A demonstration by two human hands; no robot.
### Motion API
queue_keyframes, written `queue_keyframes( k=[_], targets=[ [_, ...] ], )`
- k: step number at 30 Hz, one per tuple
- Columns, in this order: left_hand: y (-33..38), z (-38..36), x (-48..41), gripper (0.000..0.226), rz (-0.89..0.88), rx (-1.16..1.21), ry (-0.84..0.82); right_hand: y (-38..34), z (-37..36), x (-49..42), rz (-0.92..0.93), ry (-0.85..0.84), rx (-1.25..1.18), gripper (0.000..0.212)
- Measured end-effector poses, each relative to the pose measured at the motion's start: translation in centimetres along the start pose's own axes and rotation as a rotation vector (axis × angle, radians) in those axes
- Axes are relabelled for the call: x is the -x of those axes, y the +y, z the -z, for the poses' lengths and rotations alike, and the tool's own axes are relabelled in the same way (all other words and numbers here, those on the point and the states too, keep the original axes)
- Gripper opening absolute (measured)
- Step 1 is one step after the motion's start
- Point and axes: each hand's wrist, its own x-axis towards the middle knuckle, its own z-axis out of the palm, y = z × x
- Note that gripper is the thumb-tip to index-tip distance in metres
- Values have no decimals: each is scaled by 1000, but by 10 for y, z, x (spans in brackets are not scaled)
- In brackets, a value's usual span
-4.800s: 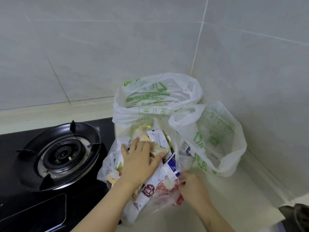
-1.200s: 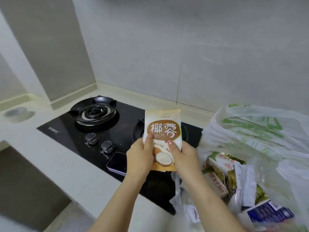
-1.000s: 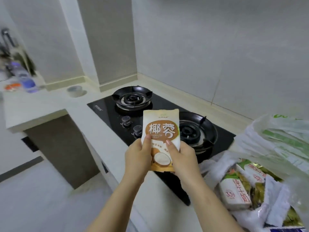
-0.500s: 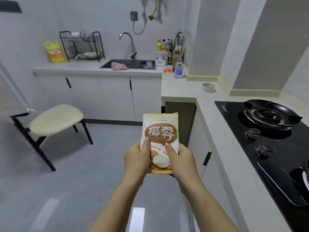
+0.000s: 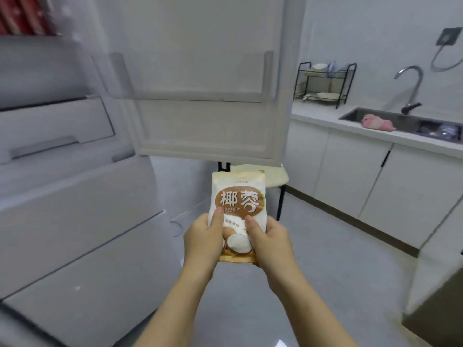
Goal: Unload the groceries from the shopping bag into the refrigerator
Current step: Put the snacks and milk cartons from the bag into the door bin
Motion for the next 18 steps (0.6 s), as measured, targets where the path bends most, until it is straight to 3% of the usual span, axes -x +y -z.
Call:
queue_keyframes(
  k=[9,18],
  targets=[
    [2,143,-87,35,42,44,428,-28,-164,-49,49,-435,113,14],
    [23,244,-152,21,5,38,623,-68,-296,-98,202,-674,61,9]
  ],
)
